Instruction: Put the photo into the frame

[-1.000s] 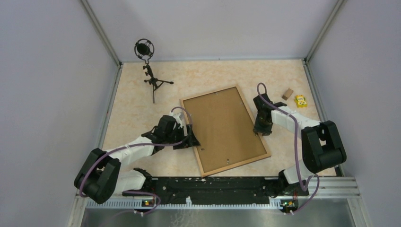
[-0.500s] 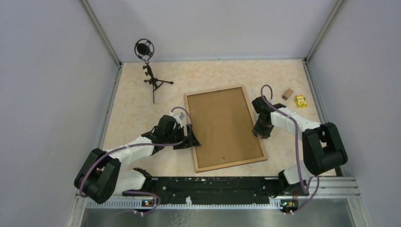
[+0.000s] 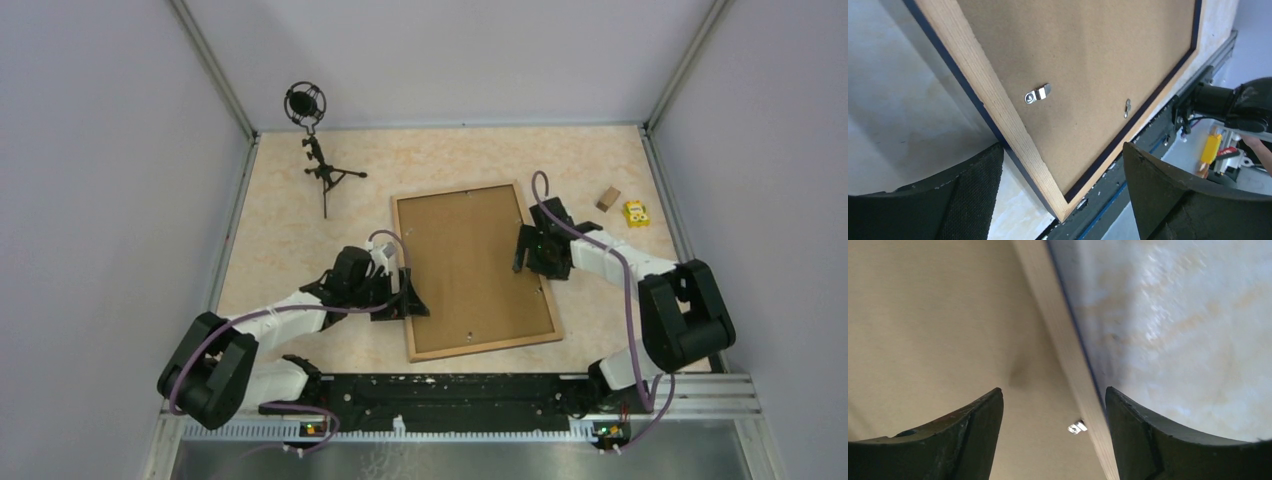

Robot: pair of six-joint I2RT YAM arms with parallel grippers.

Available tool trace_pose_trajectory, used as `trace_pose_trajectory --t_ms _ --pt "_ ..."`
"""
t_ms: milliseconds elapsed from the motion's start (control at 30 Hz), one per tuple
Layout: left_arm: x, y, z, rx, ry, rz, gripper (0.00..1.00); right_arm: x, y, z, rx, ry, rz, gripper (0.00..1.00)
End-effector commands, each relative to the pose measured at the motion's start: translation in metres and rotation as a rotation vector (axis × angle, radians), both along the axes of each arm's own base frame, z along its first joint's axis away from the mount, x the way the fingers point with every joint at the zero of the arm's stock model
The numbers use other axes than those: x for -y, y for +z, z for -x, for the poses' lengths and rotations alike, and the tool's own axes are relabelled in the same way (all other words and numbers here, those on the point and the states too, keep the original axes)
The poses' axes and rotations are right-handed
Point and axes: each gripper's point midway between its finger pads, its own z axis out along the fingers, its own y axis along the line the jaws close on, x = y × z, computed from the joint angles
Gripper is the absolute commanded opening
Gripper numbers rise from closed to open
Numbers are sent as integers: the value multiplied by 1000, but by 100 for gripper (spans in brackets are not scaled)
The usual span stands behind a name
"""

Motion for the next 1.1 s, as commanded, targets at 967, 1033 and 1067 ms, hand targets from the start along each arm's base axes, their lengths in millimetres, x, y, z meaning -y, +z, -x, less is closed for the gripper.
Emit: trace_pose_trajectory --t_ms 967,1033,1067 --pt "31 115 -73 430 15 -135 98 -9 75 -9 -2 -137 -47 99" --pt "17 110 -82 408 88 -157 98 -6 62 13 -43 -221 -87 99" --pt "13 107 -84 402 111 -165 98 -4 56 22 -52 -253 -97 98"
